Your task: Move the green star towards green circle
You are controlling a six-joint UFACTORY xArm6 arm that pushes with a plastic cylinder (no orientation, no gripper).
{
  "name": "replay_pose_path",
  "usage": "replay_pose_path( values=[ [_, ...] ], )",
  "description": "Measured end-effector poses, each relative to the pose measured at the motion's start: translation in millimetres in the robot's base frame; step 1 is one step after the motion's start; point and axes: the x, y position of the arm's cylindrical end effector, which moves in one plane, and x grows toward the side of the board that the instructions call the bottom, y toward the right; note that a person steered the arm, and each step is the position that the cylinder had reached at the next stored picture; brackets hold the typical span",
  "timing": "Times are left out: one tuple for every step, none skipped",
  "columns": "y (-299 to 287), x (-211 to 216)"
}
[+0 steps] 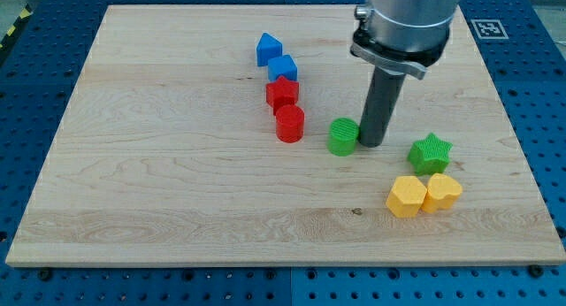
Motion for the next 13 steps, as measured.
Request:
replay_pose_path(
  values=[
    [-26.2, 0.0],
    [-48.0, 1.0],
    [-54.7, 1.7],
    [-20.3, -0.7],
    [45.8, -0.7],
    [124.2, -3.1],
    [179.3, -1.2],
    [189.3, 16.8],
    [160.7, 22.6],
    [123.3, 21.8],
    [84.2, 21.8],
    [54.5, 21.8],
    [50.0, 21.8]
  ],
)
